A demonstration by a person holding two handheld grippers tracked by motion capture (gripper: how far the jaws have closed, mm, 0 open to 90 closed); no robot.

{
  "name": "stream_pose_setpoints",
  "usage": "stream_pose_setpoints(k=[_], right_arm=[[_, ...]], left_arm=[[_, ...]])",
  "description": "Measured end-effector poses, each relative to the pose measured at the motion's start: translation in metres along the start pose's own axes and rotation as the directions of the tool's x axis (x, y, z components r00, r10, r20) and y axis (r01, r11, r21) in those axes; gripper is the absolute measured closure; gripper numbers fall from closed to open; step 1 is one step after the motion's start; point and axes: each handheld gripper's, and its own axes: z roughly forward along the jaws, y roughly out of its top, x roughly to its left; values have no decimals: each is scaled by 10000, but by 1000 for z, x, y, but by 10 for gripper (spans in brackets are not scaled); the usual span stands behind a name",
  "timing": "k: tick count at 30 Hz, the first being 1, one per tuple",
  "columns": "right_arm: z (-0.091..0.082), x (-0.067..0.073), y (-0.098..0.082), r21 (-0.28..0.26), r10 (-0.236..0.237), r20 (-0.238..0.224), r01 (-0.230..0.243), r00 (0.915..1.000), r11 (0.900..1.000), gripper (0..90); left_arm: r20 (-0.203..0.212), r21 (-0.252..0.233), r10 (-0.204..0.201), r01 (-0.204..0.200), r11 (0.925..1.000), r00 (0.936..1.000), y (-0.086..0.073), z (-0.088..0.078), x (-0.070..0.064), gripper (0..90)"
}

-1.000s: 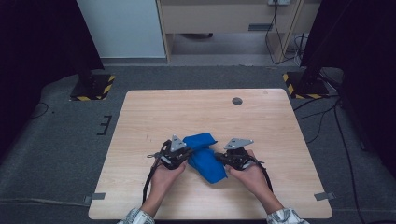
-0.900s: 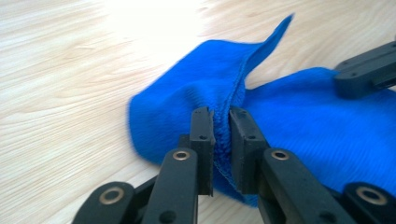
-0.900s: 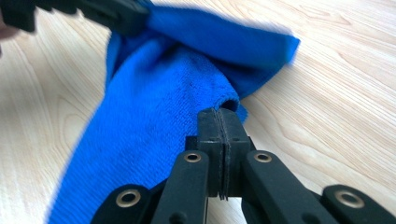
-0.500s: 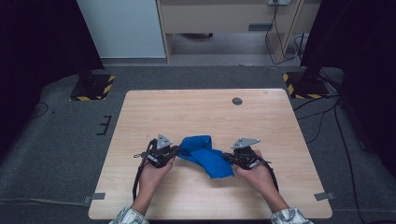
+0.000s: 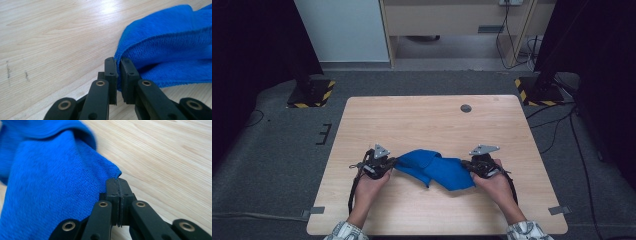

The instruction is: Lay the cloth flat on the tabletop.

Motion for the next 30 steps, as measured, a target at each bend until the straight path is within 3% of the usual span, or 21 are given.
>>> stream_pose_setpoints(k=[6,11,15,16,18,19,20,21,22,29,30], right_arm=[[1,-12,-4,18,253,346,-253,9991,9997,896],[2,-18,-7,208,439,441,-449,9981,9988,895],[2,-19,-8,281,415,366,-425,9985,9987,888],[2,-18,-8,243,436,384,-446,9983,9987,873],[1,-18,-8,105,473,381,-477,9982,9988,767],[1,-18,-8,105,473,381,-477,9982,9988,767],[1,-19,-8,49,564,398,-567,9976,9984,682],[1,-19,-8,49,564,398,-567,9976,9984,682],[0,-20,-7,-96,534,428,-531,9977,9985,632],[-4,-15,0,-720,608,183,-593,9980,9956,566],[-3,-13,3,-882,624,99,-612,9980,9942,563]], left_arm=[[40,521,135,-137,9985,9999,-5,3,0,844],[-14,529,29,-28,9986,10000,-6,2,1,840],[76,530,96,-100,9985,9999,-8,4,0,764],[85,481,98,-101,9988,9999,-8,4,-1,764],[195,424,160,-168,9990,9997,-9,4,-4,679],[195,424,160,-168,9990,9997,-9,4,-4,656],[206,424,218,-226,9988,9996,-10,4,-5,633],[218,412,271,-280,9988,9994,-11,4,-6,633],[224,344,328,-335,9988,9992,-11,2,-7,576],[297,59,560,-562,9984,9980,-16,-7,-10,435],[406,-100,755,-751,9971,9963,-19,-11,-11,421]])
